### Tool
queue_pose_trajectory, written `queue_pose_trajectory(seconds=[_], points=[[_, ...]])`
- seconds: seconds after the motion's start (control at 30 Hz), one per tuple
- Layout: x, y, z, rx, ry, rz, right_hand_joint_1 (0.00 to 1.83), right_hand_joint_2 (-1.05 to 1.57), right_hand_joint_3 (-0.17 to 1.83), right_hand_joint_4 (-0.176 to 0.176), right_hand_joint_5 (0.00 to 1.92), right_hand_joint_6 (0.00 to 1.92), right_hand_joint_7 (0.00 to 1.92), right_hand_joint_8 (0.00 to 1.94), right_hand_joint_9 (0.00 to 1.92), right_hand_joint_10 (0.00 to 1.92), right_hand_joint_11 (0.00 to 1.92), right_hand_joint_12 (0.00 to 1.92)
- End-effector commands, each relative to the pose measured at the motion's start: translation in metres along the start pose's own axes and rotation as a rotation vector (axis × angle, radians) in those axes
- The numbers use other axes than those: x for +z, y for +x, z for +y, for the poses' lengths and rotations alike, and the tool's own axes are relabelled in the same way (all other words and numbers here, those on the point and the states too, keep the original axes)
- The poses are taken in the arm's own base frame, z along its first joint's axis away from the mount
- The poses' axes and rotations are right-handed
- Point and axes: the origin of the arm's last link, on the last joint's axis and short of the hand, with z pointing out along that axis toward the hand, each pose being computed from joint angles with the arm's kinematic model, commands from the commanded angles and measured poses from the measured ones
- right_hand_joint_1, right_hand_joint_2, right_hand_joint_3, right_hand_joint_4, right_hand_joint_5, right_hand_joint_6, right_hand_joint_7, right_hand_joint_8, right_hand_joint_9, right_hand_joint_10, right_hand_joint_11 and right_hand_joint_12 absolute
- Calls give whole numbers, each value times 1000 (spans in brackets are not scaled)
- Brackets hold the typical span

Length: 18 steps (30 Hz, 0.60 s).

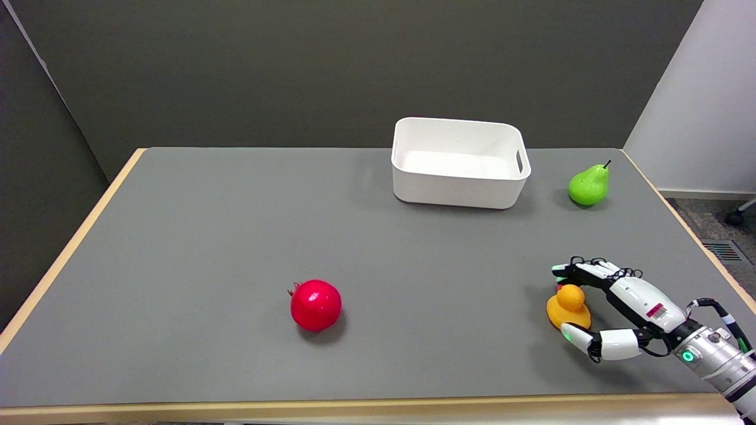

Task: Pick up the yellow duck.

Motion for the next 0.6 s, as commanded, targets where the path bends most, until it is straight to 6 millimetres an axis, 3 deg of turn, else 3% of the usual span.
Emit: queue_pose_trajectory(seconds=[0.03,0.43,0.53,0.57,0.6], points=[[1,-6,-6,-2,61,-10,786,625,906,-71,296,544,501,648,369,1041,185,1394],[4,-14,-11,-9,88,-39,1115,674,987,-62,322,584,560,755,518,1187,288,1496],[7,-15,-13,-1,94,-24,1142,762,936,-57,380,808,600,928,560,1283,389,1601],[8,-15,-14,0,97,-18,1156,793,899,-56,398,890,608,987,567,1318,420,1631],[8,-14,-14,1,102,-11,1328,992,500,-65,449,985,649,1219,622,1513,478,1671]])
